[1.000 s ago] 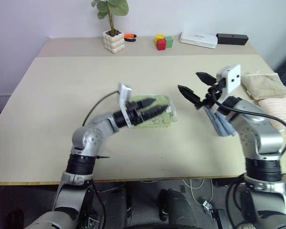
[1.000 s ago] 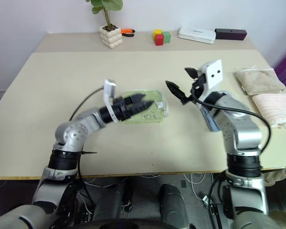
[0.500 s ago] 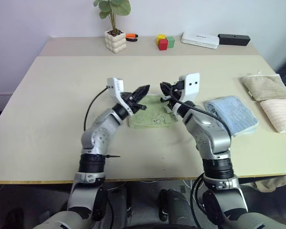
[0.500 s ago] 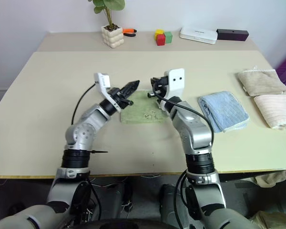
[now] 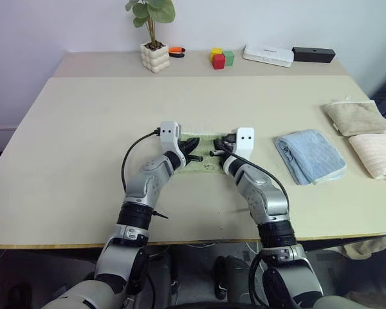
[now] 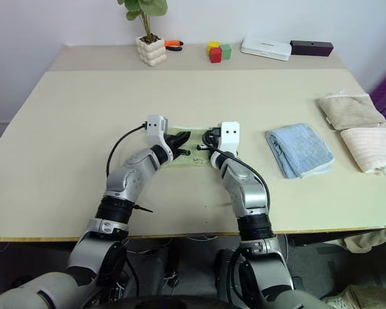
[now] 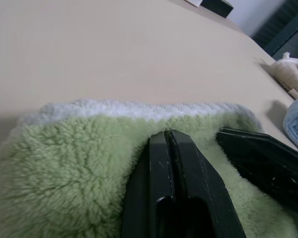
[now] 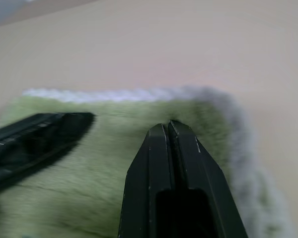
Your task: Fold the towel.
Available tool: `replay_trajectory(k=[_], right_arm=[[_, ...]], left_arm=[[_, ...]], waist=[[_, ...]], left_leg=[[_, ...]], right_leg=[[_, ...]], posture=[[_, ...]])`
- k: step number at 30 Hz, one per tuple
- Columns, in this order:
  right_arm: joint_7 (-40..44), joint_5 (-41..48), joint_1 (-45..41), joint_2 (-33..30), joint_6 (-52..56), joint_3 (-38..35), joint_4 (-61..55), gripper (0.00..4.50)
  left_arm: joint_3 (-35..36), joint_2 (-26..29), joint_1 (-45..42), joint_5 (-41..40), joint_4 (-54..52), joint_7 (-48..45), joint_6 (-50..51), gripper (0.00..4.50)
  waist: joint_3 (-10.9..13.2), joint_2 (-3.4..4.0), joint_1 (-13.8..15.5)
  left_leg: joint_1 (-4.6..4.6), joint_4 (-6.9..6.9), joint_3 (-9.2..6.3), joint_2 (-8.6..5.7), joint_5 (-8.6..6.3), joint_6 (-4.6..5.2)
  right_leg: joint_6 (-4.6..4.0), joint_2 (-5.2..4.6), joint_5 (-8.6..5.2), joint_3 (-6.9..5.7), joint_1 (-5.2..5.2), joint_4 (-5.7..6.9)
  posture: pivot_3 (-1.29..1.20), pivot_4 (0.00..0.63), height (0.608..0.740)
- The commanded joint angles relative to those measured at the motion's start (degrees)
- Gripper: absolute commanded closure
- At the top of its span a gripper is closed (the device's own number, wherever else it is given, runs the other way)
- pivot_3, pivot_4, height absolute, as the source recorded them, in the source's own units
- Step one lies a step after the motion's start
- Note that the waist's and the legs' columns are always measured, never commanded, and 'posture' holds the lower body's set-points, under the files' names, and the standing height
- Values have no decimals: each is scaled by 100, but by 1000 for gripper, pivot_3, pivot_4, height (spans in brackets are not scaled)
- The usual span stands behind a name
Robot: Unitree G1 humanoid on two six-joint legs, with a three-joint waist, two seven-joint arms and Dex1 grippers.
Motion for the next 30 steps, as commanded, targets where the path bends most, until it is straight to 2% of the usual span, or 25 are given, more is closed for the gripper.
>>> replay_trajectory(k=[1, 3, 5, 8, 11, 14, 19, 22, 26, 30], right_arm=[[-45, -53, 136, -219, -107, -255, -69, 4425], [30, 32, 128, -276, -122, -310, -150, 3895], [63, 18, 89, -340, -176, -319, -152, 3109], [111, -6, 8, -382, -247, -295, -215, 1569], [178, -120, -178, -580, -364, -293, -324, 58], [214, -218, -339, -848, -493, -391, -205, 58], [611, -204, -717, -1604, -771, -675, 161, 58], [1730, 408, -754, -1962, -848, -750, -208, 58], [3047, 991, -384, -2417, -849, -682, -815, 58], [3592, 1082, -34, -2661, -671, -401, -1196, 58]], left_arm=[[271, 152, 37, -16, 68, -7, 0, 4434], [348, 149, 39, -197, -84, -206, 10, 3901], [360, 171, 45, -307, -295, -380, 48, 3102], [354, 208, 14, -277, -546, -355, -50, 1551], [579, 282, 0, -796, -1147, -540, 320, 70], [797, 372, 81, -1657, -1700, -1032, 964, 70], [1038, 688, 77, -2002, -2254, -794, 1481, 70], [1242, 1193, 135, -1937, -2129, -799, 1619, 70], [1343, 1763, 266, -1683, -1727, -808, 1593, 70], [1289, 2283, 446, -1950, -1483, -1252, 2324, 70]], waist=[[0, 0, -8], [0, 0, -12], [0, 0, -18], [0, 0, -47], [2, 1, -101], [5, 4, -111], [5, 3, -95], [5, 3, -117], [8, 7, -121], [8, 4, -97]], left_leg=[[0, 0, 0, 0, 0, 0], [0, 0, 1, 0, 0, 0], [-1, -1, 1, 0, 0, 0], [-3, -4, 2, 0, 0, 0], [-5, -7, 2, 0, 0, 0], [-16, -8, 2, 0, 1, -1], [-15, -8, 3, -3, 1, -1], [-11, -12, 4, -3, 1, -1], [-6, -22, 5, -1, 1, -1], [-7, -19, 5, -1, 1, -2]], right_leg=[[0, 0, 0, 0, 0, 0], [0, 0, 0, 0, 0, 0], [0, 0, 0, 0, -1, 0], [0, 0, 0, 0, -4, 1], [0, 0, 0, 0, -7, 0], [0, -2, 0, 3, -23, 3], [1, -3, 0, 2, -18, 2], [1, -2, 0, 2, -17, 2], [1, 2, 0, 3, -20, 2], [1, 0, 0, 3, -17, 0]], posture=[[0, 150, 740], [0, 150, 740], [0, 150, 740], [0, 150, 740], [0, 150, 740], [0, 150, 740], [0, 150, 740], [0, 150, 740], [0, 150, 740], [0, 150, 740]])
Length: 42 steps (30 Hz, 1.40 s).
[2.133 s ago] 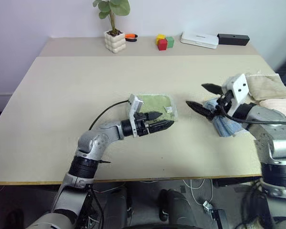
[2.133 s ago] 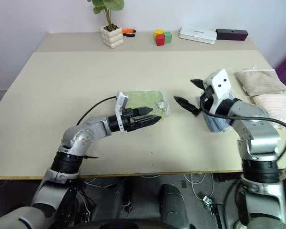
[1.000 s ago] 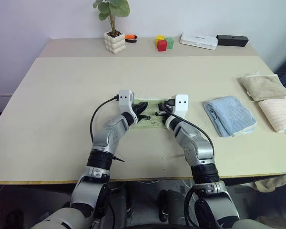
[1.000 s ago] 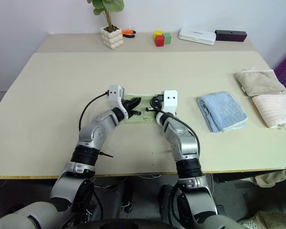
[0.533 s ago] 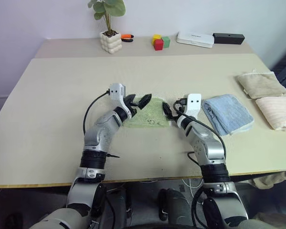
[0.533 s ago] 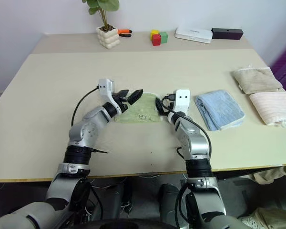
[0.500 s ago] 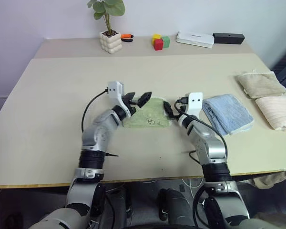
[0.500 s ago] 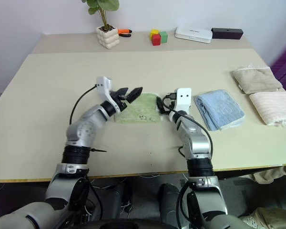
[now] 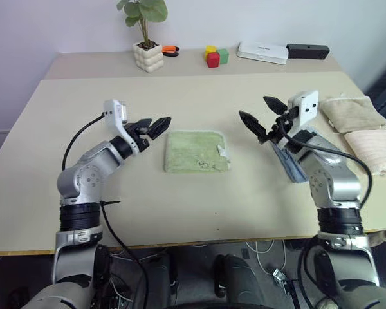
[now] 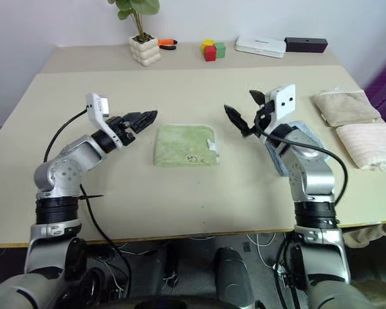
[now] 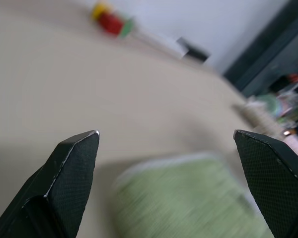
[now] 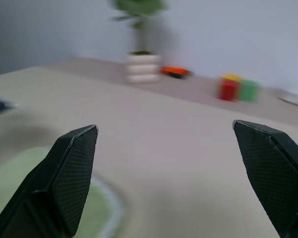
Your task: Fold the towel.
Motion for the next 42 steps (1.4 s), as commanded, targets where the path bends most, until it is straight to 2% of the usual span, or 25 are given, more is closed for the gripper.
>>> replay_trajectory(k=[1, 4, 8, 16, 22, 26, 30, 31, 37, 42], right_arm=[[299, 163, 120, -44, 89, 149, -387, 58], [388, 225, 199, -2, 209, 262, -553, 58], [338, 182, 170, 26, 211, 252, -493, 58], [309, 118, 150, -12, 195, 265, -485, 58], [247, 97, 137, -40, 222, 247, -539, 58], [204, 82, 163, -53, 239, 242, -582, 0], [153, 76, 186, -63, 263, 240, -638, 0], [149, 82, 201, -73, 276, 234, -668, 0], [422, 150, 434, -389, 367, 169, -879, 0], [1038, 513, 838, -975, 673, 30, -1170, 0]], left_arm=[[51, 297, 41, -360, 85, -400, 731, 70], [211, 523, 123, -956, 196, -808, 1671, 70], [174, 617, 148, -1093, 286, -979, 2070, 70], [-279, 90, 127, -776, 546, -801, 2162, 70], [-165, -495, -86, -831, 1079, -559, 2445, 70], [-144, -797, -290, -723, 1394, -409, 2349, 1870], [124, -1044, -546, -774, 1757, -212, 2370, 4111], [192, -1086, -601, -772, 1837, -164, 2338, 4476], [666, -1212, -853, -744, 2069, 95, 1714, 4476], [1139, -969, -986, -396, 2229, 493, 230, 4476]], waist=[[1, -2, 15], [2, -3, 17], [2, -2, 14], [1, -2, 24], [-1, -2, 120], [-1, -2, 153], [-2, -2, 164], [-3, -1, 158], [-4, -1, 155], [-3, -3, 116]], left_leg=[[-1, 2, 0, 0, 0, 0], [-2, 9, -2, 0, 1, -2], [0, 6, -8, 1, 1, -3], [0, 8, -1, -1, 2, -4], [9, 14, -2, -4, 2, -3], [9, 19, -3, -4, 1, -2], [10, 24, -8, -5, 1, -2], [12, 25, -10, -5, 1, -2], [15, 28, -12, -5, 1, -2], [14, 25, -12, -2, 1, -2]], right_leg=[[0, -1, 0, 0, 0, 0], [0, -4, 0, 0, 1, 1], [0, -5, 0, 0, 0, 2], [0, -6, 0, 0, 2, 3], [0, -7, 0, 0, 16, 1], [0, -8, 0, 0, 19, 1], [0, -8, 0, -5, 25, 3], [0, -8, 0, -7, 28, 3], [0, -8, 0, -8, 33, 1], [-1, -6, 0, -9, 28, 1]], posture=[[0, 150, 740], [0, 150, 740], [0, 150, 740], [0, 150, 740], [0, 150, 740], [0, 150, 740], [0, 150, 740], [0, 150, 740], [0, 150, 740], [0, 150, 740]])
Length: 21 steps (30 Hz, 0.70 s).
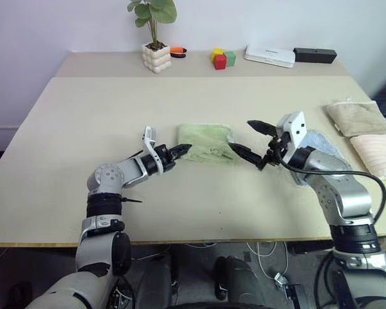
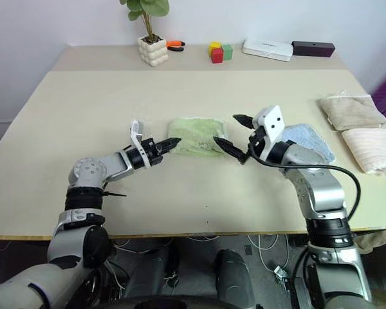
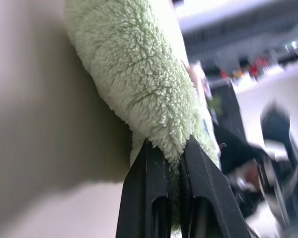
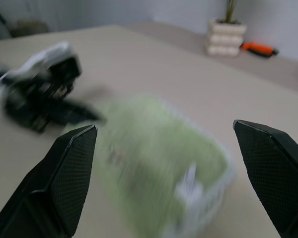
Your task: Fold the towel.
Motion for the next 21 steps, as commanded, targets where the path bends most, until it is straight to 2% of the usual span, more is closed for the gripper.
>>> replay_trajectory(k=[1, 3, 6, 11, 14, 16, 21], right_arm=[[328, 274, 163, -351, 157, -257, -401, 0], [367, 322, 208, -399, 210, -257, -416, 0], [428, 375, 242, -403, 280, -184, -485, 0], [520, 392, 114, -402, 345, -110, -443, 0], [618, 326, -72, -413, 323, -35, -255, 0], [659, 312, -147, -398, 317, -8, -186, 0], [713, 282, -251, -351, 269, 67, -51, 0]], left_arm=[[516, 384, -75, 316, 63, 300, -1174, 4476], [580, 575, -10, 522, 77, 362, -1711, 4476], [1288, 805, -33, 370, 301, 786, -2471, 4476], [1891, 1040, 343, 680, 184, 1522, -3754, 4476], [2109, 668, 808, 785, -490, 2314, -4270, 4476], [2178, 226, 1083, 688, -1157, 2853, -4395, 4476], [1803, -569, 1721, 521, -2506, 3543, -4029, 4476]], waist=[[1, -2, -45], [5, -7, -96], [5, -8, -108], [12, -19, -110], [12, -19, -92], [13, -25, -25], [15, -52, 29]], left_leg=[[0, -5, 1, 2, 0, 0], [-1, -15, 3, 3, 0, 0], [-6, -18, 9, 2, 0, -1], [-8, -16, 9, 2, 0, 0], [-8, -15, 6, 2, -2, 3], [-8, -8, 6, 1, -3, 4], [-10, 7, 6, 3, -5, 6]], right_leg=[[0, 0, 0, 2, -7, 0], [-1, 0, 1, 3, -16, 1], [-1, -1, 1, 3, -20, 1], [0, -4, 1, 2, -19, -1], [1, -11, 2, 3, -17, -3], [2, -13, 2, 3, -13, -3], [2, -13, 2, -1, -1, -4]], posture=[[0, 150, 740], [0, 150, 740], [0, 150, 740], [0, 150, 740], [0, 150, 740], [0, 150, 740], [0, 150, 740]])
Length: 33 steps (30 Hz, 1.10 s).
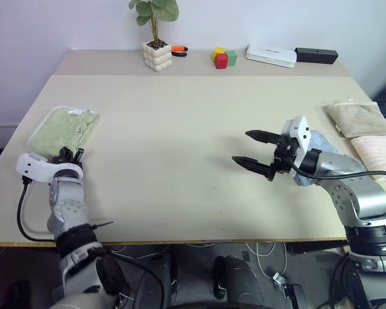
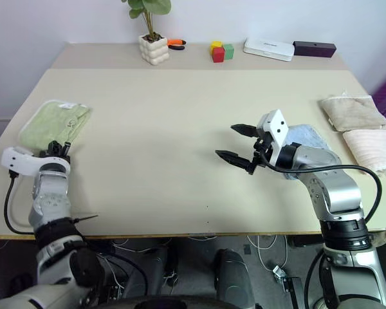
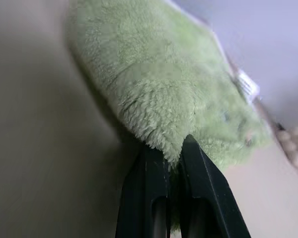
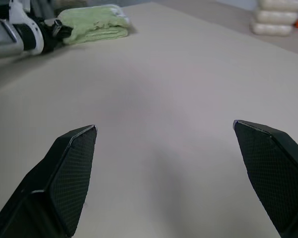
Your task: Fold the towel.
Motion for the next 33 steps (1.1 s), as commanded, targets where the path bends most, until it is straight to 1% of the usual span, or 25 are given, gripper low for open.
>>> replay_trajectory(k=[1, 3, 11, 12, 13, 14, 15, 17, 20, 23, 25, 26, 30, 31, 33], right_arm=[[31, -16, -141, 28, -102, -17, 55, 0], [42, -32, -164, 58, -126, 24, 95, 0], [41, -97, -190, 71, -212, 7, 202, 0], [40, -99, -185, 69, -217, 4, 205, 0], [33, -104, -180, 68, -224, -3, 211, 0], [28, -105, -178, 67, -232, -9, 221, 0], [24, -108, -180, 67, -244, -14, 239, 0], [16, -121, -197, 80, -264, 2, 273, 0], [18, -115, -232, 109, -278, 25, 307, 0], [38, -161, -292, 157, -341, 71, 445, 0], [40, -240, -401, 205, -418, 131, 574, 0], [82, -282, -459, 204, -486, 139, 669, 0], [114, -334, -641, 256, -577, 151, 812, 0], [164, -328, -671, 227, -620, 114, 911, 0], [131, -364, -684, 230, -647, 120, 941, 0]], left_arm=[[-331, -312, 136, -246, -816, 305, 246, 4476], [-407, -374, 141, -322, -914, 379, 359, 4476], [-587, -249, 321, -439, -1015, 384, 544, 4476], [-616, -234, 342, -447, -1033, 373, 553, 3801], [-638, -239, 371, -499, -1097, 324, 550, 3594], [-666, -231, 401, -498, -1146, 301, 545, 3047], [-682, -232, 427, -532, -1193, 284, 564, 2619], [-771, -152, 572, -471, -1369, 185, 610, 1541], [-829, -133, 799, -736, -1698, 192, 852, 47], [-1099, -91, 1076, -1181, -1989, 76, 1538, 47], [-1618, 68, 1304, -1187, -2165, -135, 2135, 47], [-1879, 72, 1343, -1115, -2251, -251, 2234, 47], [-2383, 9, 1266, -1096, -2428, -524, 2419, 47], [-2603, -19, 1246, -1019, -2432, -606, 2482, 47], [-3088, 164, 1244, -712, -2439, -957, 2533, 47]], waist=[[0, -1, 2], [-1, -2, 2], [-1, -2, -18], [-1, -2, -14], [0, -2, -11], [0, -2, -9], [0, -2, -8], [0, -2, -14], [0, -2, -21], [-1, -2, -24], [-1, 0, -11], [-2, 0, -3], [-2, 1, 55], [-2, 1, 62], [-2, 1, 71]], left_leg=[[0, 0, 0, 1, 0, 0], [0, 2, 0, -1, -1, 1], [0, 0, 2, -1, -1, 1], [0, 0, 2, -1, -1, 1], [0, 1, 2, -1, -1, 1], [0, 1, 2, -2, -1, 2], [-1, 2, 2, -1, -1, 2], [0, 2, 1, -1, -1, 1], [0, -1, 1, 0, -1, 1], [1, -2, 0, 1, -1, 1], [1, -1, 0, 0, -1, 1], [0, 0, 1, -1, -1, 1], [-1, 5, -1, -1, -3, 2], [-1, 6, -1, -2, -3, 3], [0, 4, 0, -1, -3, 3]], right_leg=[[0, 0, 0, 0, 1, -1], [0, 1, 0, -1, 1, -1], [0, 4, -1, -2, -3, 0], [0, 4, -1, -2, -3, 0], [0, 4, -1, -2, -2, 0], [0, 4, -1, -2, -2, -1], [0, 4, 0, -2, -2, -1], [-1, 4, -1, -2, -1, -1], [-1, 4, -1, -1, -4, -1], [-1, 4, -1, -1, -5, -1], [-1, 4, -1, -1, -4, 0], [-1, 4, -1, -1, -3, 0], [-8, 2, -5, -1, 1, -6], [-9, 2, -5, -1, 1, -7], [-8, 3, -4, -1, -2, -5]], posture=[[0, 150, 740], [0, 150, 740], [0, 150, 740], [0, 150, 740], [0, 150, 740], [0, 150, 740], [0, 150, 740], [0, 150, 740], [0, 150, 740], [0, 150, 740], [0, 150, 740], [0, 150, 740], [0, 150, 740], [0, 150, 740], [0, 150, 740]])
